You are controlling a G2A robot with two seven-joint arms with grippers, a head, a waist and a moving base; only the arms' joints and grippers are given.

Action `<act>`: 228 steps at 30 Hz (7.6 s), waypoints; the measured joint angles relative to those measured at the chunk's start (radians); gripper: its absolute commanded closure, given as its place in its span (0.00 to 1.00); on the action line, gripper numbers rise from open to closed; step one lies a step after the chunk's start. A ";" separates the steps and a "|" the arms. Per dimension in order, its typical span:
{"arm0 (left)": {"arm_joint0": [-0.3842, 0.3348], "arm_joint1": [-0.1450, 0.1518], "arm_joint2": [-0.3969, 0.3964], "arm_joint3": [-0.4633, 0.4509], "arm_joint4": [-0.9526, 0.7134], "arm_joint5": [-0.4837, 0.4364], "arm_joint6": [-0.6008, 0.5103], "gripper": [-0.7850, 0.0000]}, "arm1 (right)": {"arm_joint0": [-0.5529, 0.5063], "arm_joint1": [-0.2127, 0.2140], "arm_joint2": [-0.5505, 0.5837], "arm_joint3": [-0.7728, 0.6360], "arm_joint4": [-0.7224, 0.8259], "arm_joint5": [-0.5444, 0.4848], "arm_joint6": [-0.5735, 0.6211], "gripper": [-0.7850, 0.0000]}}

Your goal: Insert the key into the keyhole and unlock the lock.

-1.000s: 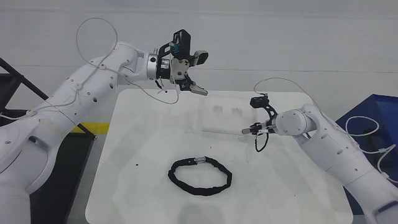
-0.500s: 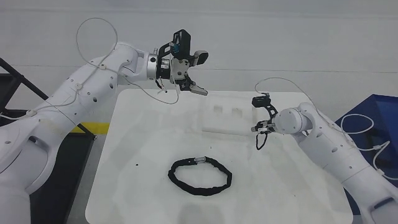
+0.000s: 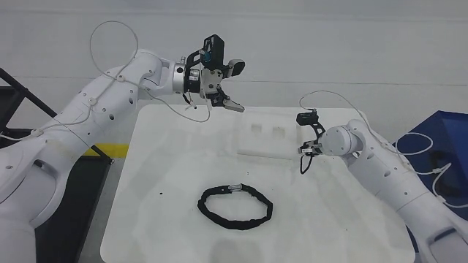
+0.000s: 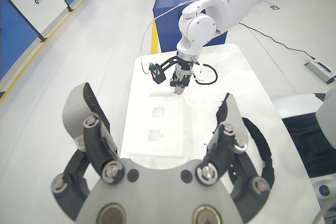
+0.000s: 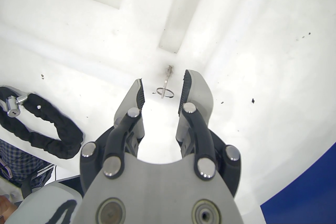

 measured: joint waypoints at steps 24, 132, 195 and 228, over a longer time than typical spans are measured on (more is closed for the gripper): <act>0.000 0.000 0.000 0.000 0.000 0.000 0.000 0.00 | 0.028 -0.057 -0.009 0.108 -0.033 0.007 -0.007 1.00; 0.430 -0.003 -0.047 0.002 0.441 0.000 0.120 0.00 | -0.554 0.153 0.896 -0.796 0.426 -0.195 0.146 1.00; 0.710 0.015 -0.146 -0.038 0.794 0.330 0.237 0.52 | -0.554 0.153 0.896 -0.796 0.426 -0.195 0.146 1.00; 0.640 -0.037 -0.259 0.005 0.808 0.058 0.526 1.00 | -0.556 0.153 0.894 -0.798 0.424 -0.194 0.145 1.00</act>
